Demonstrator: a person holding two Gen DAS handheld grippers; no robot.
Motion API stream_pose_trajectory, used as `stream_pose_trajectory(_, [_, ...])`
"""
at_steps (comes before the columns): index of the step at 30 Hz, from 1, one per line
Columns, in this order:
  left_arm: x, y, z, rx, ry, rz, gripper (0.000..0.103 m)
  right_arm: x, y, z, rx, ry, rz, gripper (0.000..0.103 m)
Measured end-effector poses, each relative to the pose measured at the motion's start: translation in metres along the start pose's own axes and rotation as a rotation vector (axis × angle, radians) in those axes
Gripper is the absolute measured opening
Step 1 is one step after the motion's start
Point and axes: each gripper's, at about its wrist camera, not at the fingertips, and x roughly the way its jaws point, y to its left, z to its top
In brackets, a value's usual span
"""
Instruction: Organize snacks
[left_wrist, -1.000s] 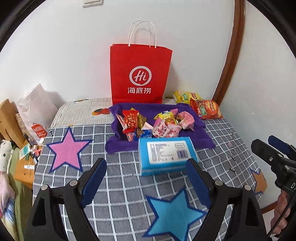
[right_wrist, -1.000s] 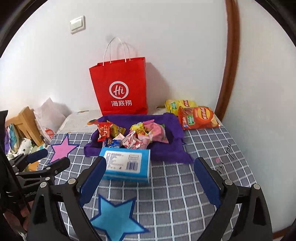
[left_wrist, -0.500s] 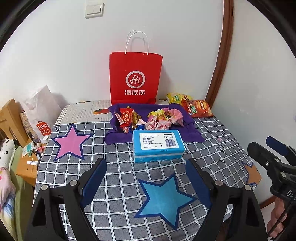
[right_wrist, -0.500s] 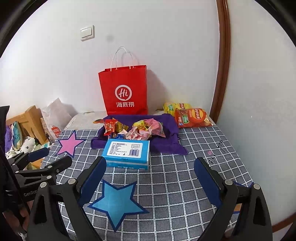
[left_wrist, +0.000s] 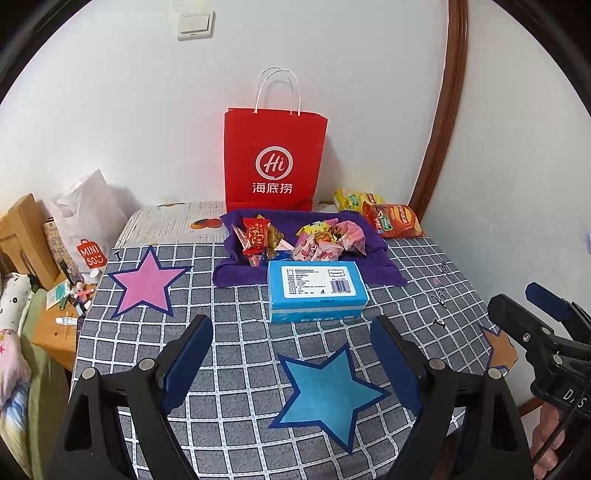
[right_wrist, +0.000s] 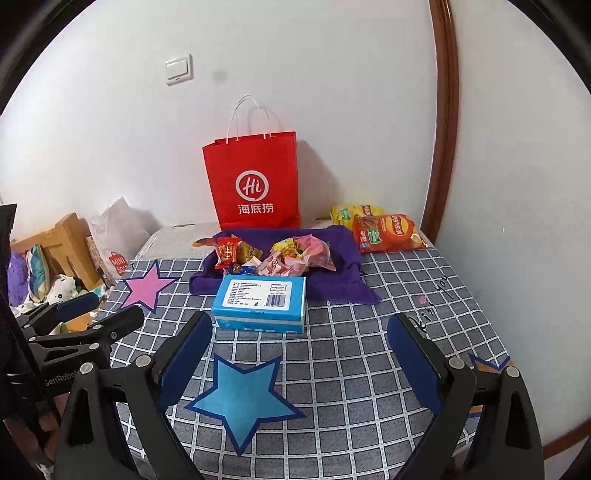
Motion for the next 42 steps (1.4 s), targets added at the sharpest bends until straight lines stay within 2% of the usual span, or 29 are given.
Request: stream_pose_trajectory(42, [-0.0099,-0.0047,-0.0032,-0.016,-0.008,-0.018,0.087,-0.0021,0.0022,-0.0096,0.016,0.006,0.019,0.095])
